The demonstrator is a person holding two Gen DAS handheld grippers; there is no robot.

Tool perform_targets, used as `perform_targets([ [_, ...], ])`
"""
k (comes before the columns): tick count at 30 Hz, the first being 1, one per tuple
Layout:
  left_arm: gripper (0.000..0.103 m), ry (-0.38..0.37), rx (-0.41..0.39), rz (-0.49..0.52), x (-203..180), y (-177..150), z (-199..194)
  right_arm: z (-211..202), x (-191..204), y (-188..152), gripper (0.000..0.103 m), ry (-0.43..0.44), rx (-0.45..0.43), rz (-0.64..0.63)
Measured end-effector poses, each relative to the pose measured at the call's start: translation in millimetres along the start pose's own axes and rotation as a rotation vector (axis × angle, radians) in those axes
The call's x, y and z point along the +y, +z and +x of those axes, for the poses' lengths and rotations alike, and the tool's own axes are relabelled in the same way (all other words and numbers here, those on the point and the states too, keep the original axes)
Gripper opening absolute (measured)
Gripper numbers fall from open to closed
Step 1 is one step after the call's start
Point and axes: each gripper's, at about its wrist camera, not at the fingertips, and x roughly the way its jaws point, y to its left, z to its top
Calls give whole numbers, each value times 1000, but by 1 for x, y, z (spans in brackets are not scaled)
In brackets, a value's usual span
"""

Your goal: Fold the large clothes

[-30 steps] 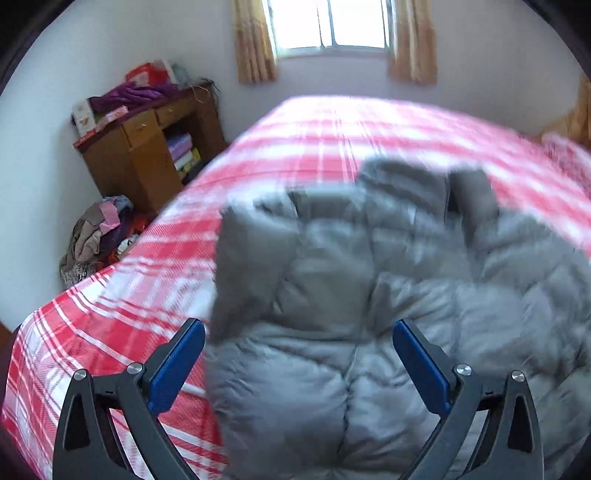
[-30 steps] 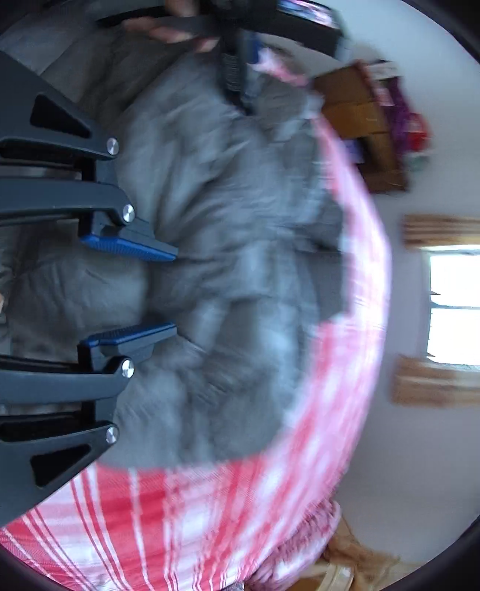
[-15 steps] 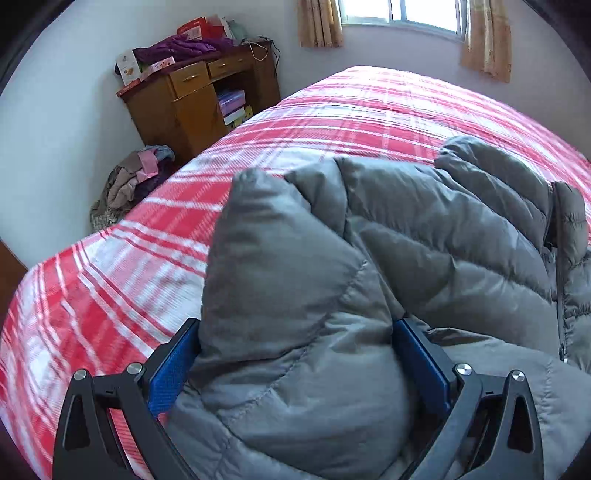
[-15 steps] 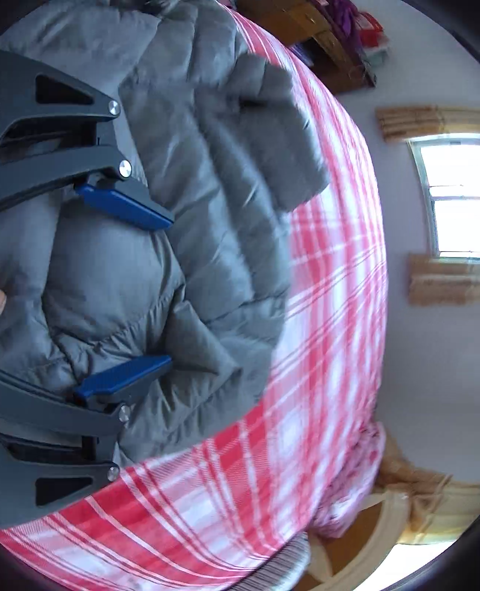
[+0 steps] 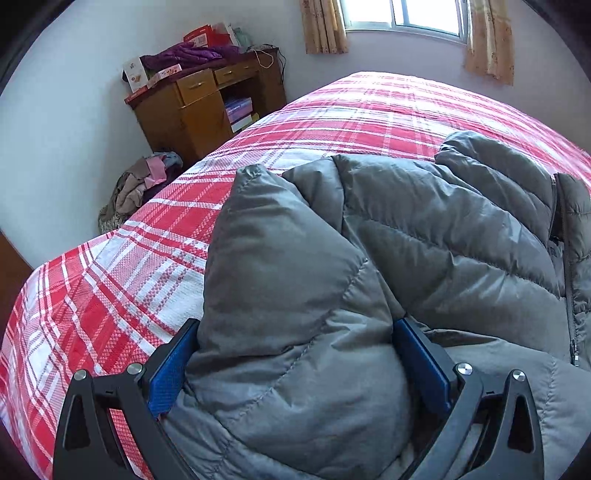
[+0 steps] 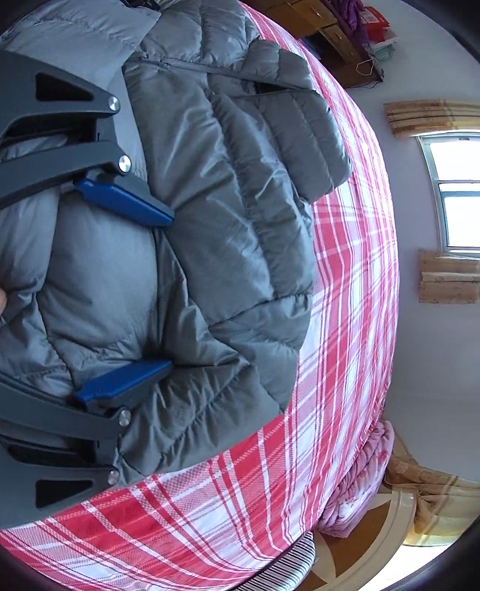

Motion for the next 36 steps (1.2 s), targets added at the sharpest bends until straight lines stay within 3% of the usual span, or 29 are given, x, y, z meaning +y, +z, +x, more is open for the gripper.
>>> perform_targets([
  [3,102,19,-2,33,-4,1,-4,0,2,0,78,1,1,-3],
  [6,102,-40,42,46,8,11,-20,1,2,2,89,39,20,-10],
  [8,102,-67,-7,23,21,24,-42,-1,2,8,98,89,66,-57],
  [10,102,-117,-70,-6,30,46,-63,-9,2,14,99,127,92,-92],
  [12,102,-176,-80,-22,28,71,-69,-16,0,26,99,161,79,-92],
  [16,102,-298,-18,-27,4,120,-49,-12,6,69,102,198,66,-56],
  [20,102,-359,55,-35,-26,159,-16,19,11,124,103,306,124,69],
  [23,102,-326,76,-25,-50,180,8,38,23,151,103,302,147,79],
  [27,102,-306,133,24,-81,186,42,69,43,175,103,277,187,29],
  [31,102,-328,159,81,-98,169,56,96,54,177,103,280,238,18],
  [32,100,-338,144,107,-100,164,53,100,54,176,103,290,248,11],
  [34,72,-381,145,139,-100,157,48,103,57,173,100,309,257,-20],
  [35,52,-424,167,150,-100,153,45,102,57,172,90,331,263,-41],
  [36,44,-447,174,155,-98,151,43,101,56,171,84,351,268,-49],
])
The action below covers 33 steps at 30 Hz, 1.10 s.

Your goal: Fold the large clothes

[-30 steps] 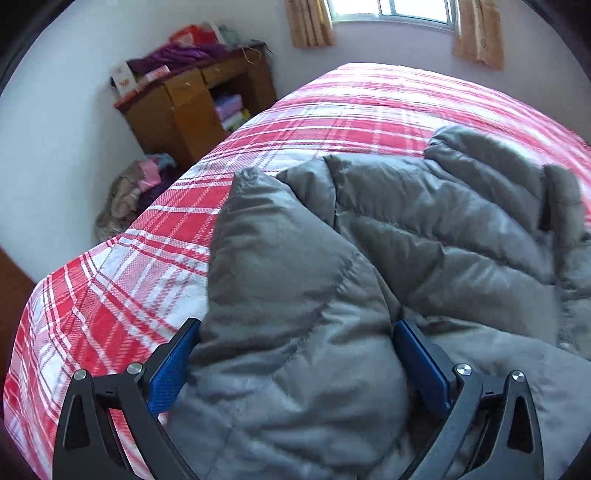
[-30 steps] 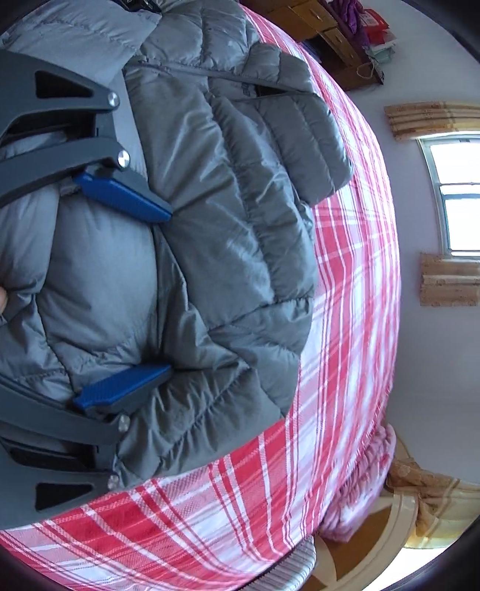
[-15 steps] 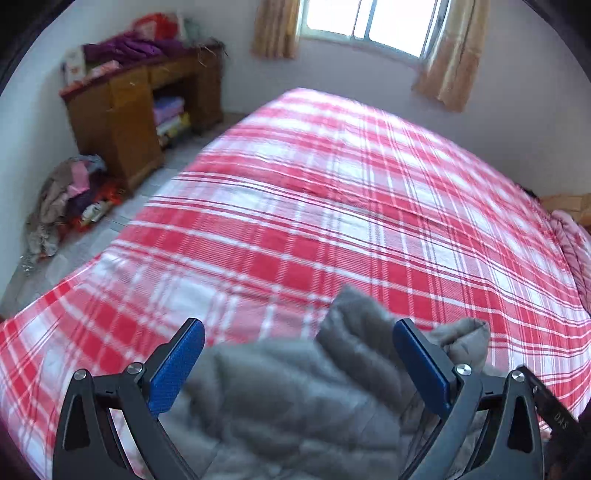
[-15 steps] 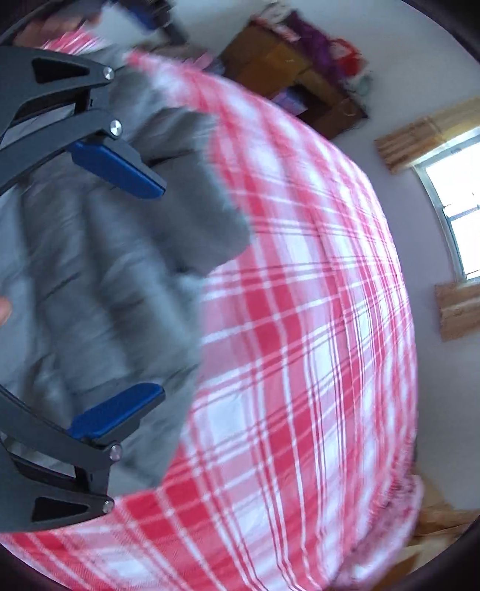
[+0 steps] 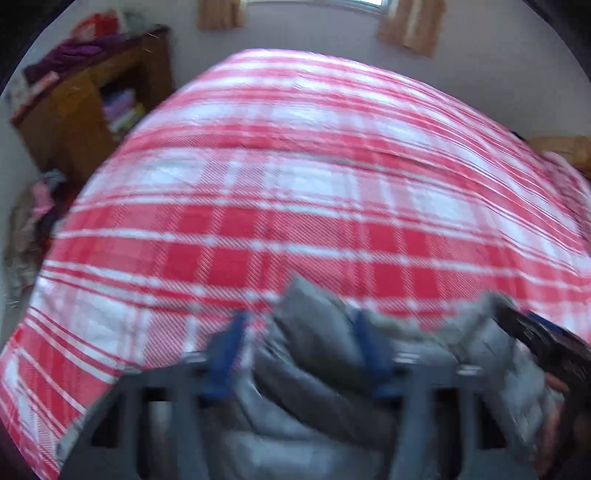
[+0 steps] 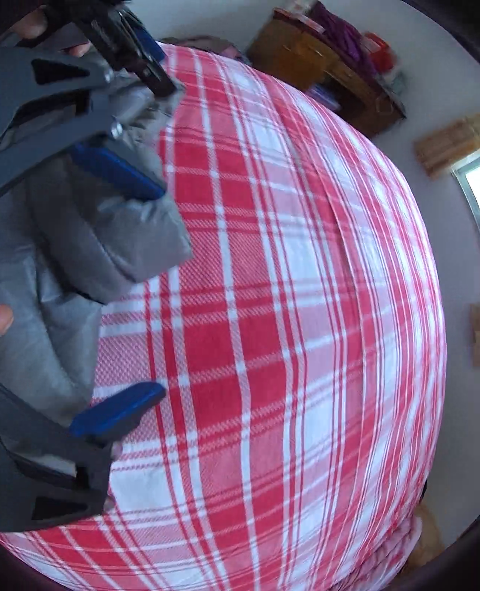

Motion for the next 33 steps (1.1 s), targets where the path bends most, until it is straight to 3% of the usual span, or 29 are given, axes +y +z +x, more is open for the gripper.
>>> perform_targets([
  [2,44,21,-23,26,-3,-5,-11,-5,-1,-5,79,25,16,-9],
  [4,46,48,-43,19,-3,-2,-18,-13,1,-4,85,30,4,-5],
  [5,57,56,-47,3,-1,0,-21,-20,2,-4,99,26,-7,4],
  [6,75,72,-51,-19,1,3,-23,-26,4,-3,103,24,-20,16],
  [8,88,105,-92,-69,7,9,-25,-35,9,-1,103,3,-52,24],
  [13,88,103,-19,-33,4,11,10,-15,28,2,103,-53,-30,-19],
  [14,70,92,-23,-15,2,8,11,-8,29,2,103,-54,-8,-22],
  [15,29,53,-14,13,0,3,11,-2,28,1,99,-56,12,-28],
  [16,14,19,5,27,-1,1,10,1,27,-2,78,-49,26,-38],
  [17,10,6,6,35,0,-2,5,1,26,-5,45,-27,35,-52],
  [19,7,10,-74,83,-1,-11,-23,-5,25,-11,18,6,47,-104],
  [23,6,-11,-215,153,5,-47,-85,-45,12,-32,10,22,-28,-179],
  [27,5,-2,-290,195,9,-90,-109,-84,0,-64,9,34,-106,-238],
  [30,5,31,-281,191,11,-112,-95,-93,-3,-88,8,30,-137,-272],
  [33,4,56,-214,150,21,-124,-65,-83,-9,-107,8,11,-138,-277],
])
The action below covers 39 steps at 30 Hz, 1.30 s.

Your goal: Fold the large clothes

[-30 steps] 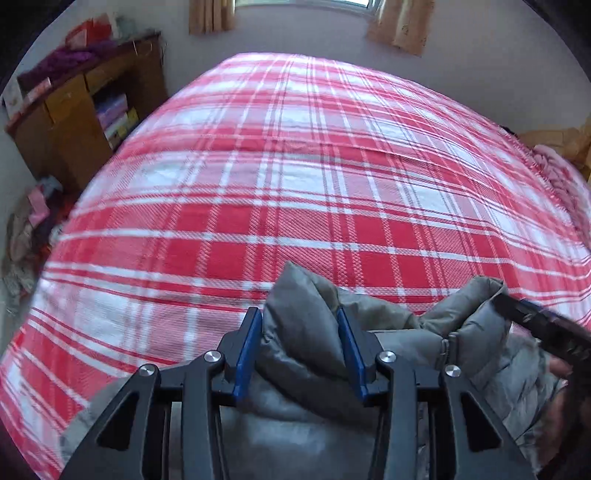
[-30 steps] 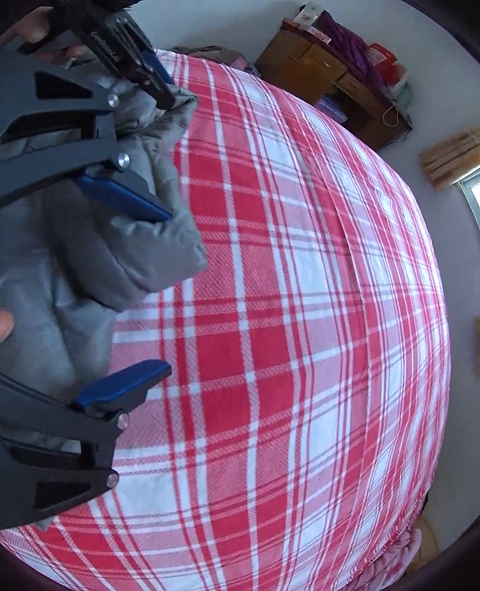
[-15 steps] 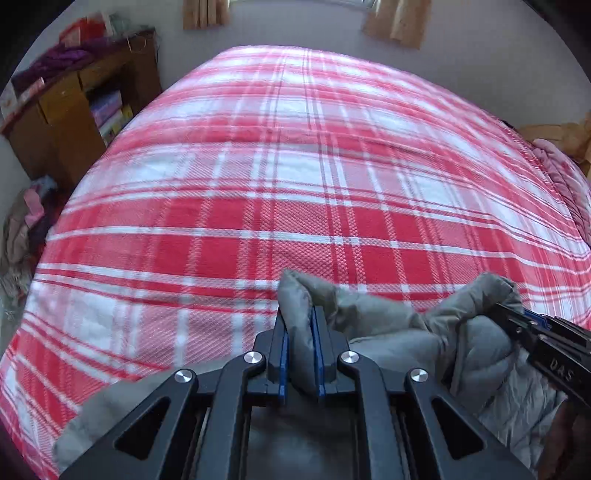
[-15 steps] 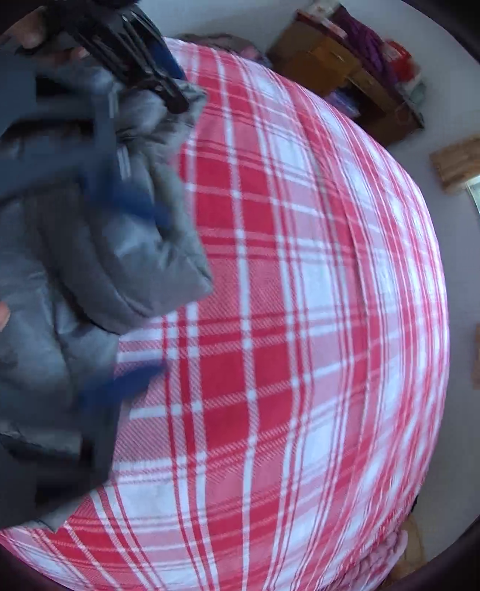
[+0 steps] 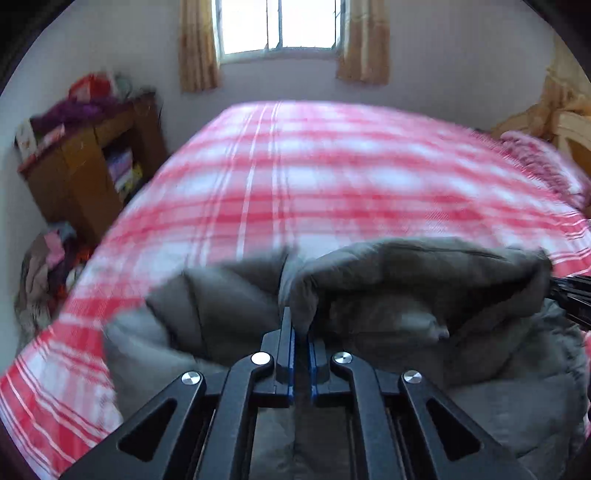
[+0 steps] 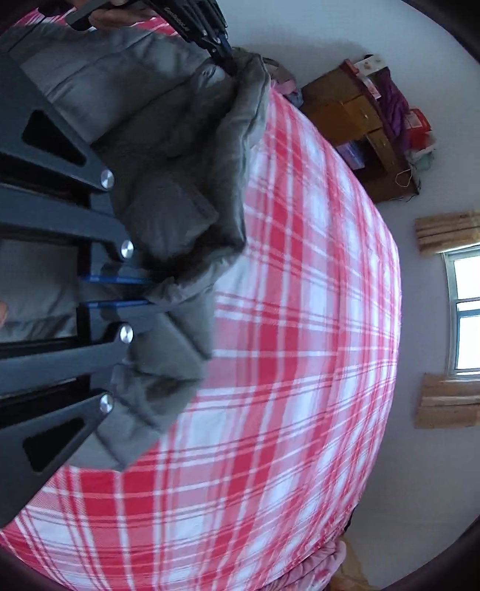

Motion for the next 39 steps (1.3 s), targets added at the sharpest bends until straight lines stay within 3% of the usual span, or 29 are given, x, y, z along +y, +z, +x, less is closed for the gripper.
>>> perform_targets([
  [2,4,21,43,-16,3,-13,20,14,-2,-13,7,-14,16,11],
  [5,4,45,38,14,-3,-18,24,26,-4,-28,7,-46,19,-6],
  [11,7,69,9,44,-1,-10,-13,24,-6,-24,12,-52,25,-28],
  [12,16,70,-2,50,1,-8,-24,20,-8,-24,17,-40,28,-20],
  [13,24,74,-20,57,0,-6,-34,15,-13,-23,33,-35,35,-8],
  [14,52,88,-62,62,3,-4,-51,9,-17,-24,47,-37,41,-1],
  [15,85,107,-107,59,7,-3,-67,4,-19,-25,50,-36,40,1],
  [16,95,127,-158,54,10,0,-80,-5,-24,-25,53,-30,36,2],
  [17,97,135,-229,38,13,5,-94,-14,-29,-26,53,-30,33,3],
  [20,97,133,-278,-5,14,31,-106,-36,-38,-21,51,-64,-2,12],
  [22,97,170,-259,-50,9,47,-94,-48,-42,-11,43,-86,-50,50],
  [25,97,183,-177,-91,-6,56,-57,-51,-42,6,42,-39,-119,154],
  [28,97,258,-119,-55,-22,44,-19,-35,-22,19,42,6,-167,168],
  [30,97,283,-64,-51,-21,27,3,-14,-5,20,42,42,-150,150],
  [35,98,232,8,-99,-8,2,34,29,17,-4,42,61,-70,109],
  [39,100,222,18,-100,-8,-5,45,43,19,-20,40,43,-86,56],
])
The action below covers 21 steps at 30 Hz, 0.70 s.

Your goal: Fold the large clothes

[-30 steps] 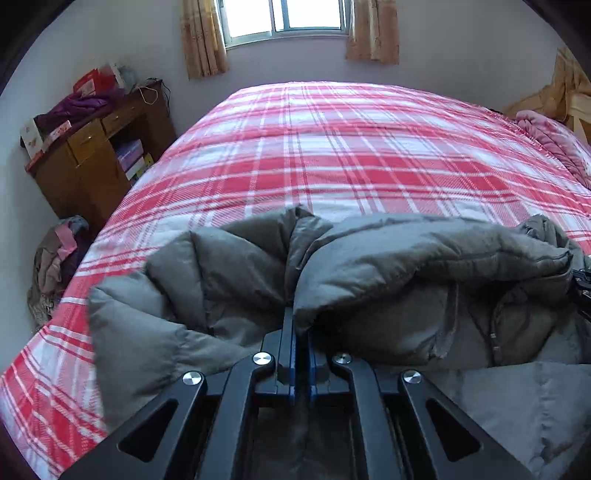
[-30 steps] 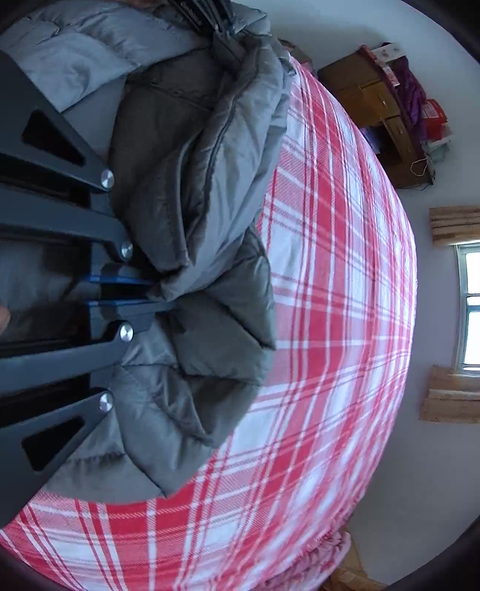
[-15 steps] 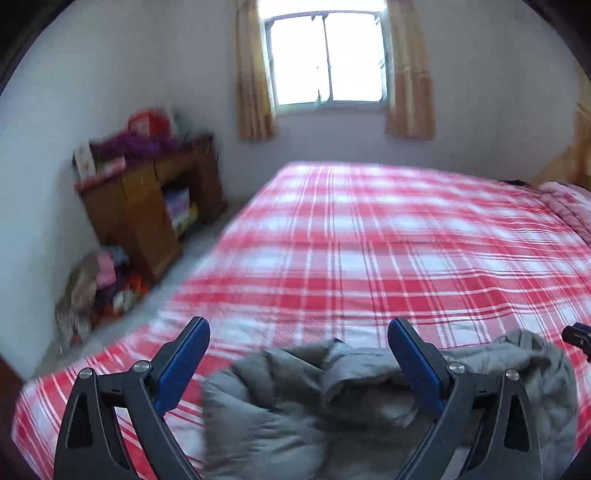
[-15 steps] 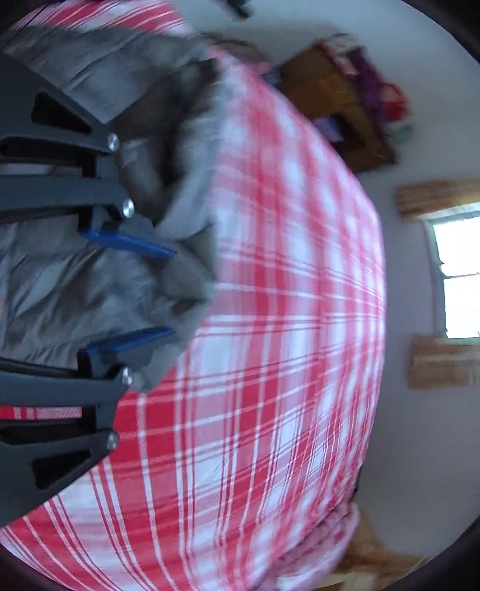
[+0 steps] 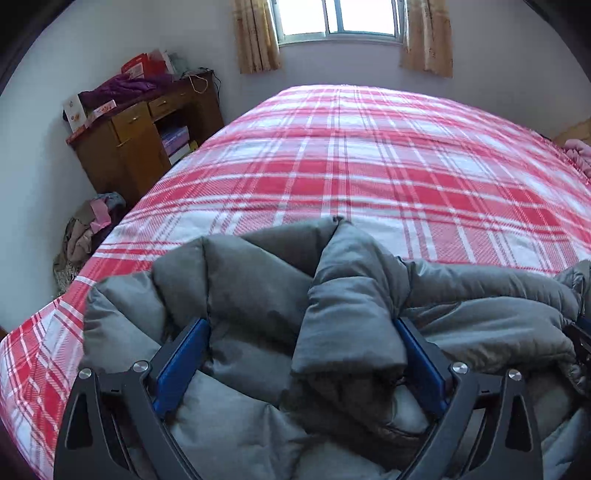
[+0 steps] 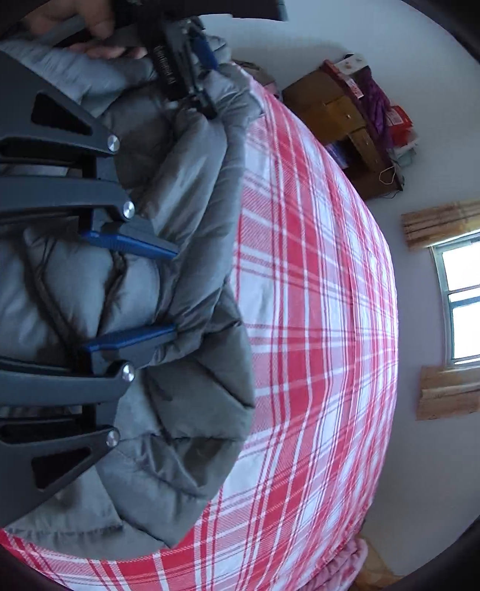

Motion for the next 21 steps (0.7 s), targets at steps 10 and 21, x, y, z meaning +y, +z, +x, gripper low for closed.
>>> perform_targets([
  [10,102,22,28,19,-4,-2,8,12,3,-4,40,-46,12,-30],
  [21,102,35,24,32,-7,-3,9,15,9,-5,40,-94,17,-61],
])
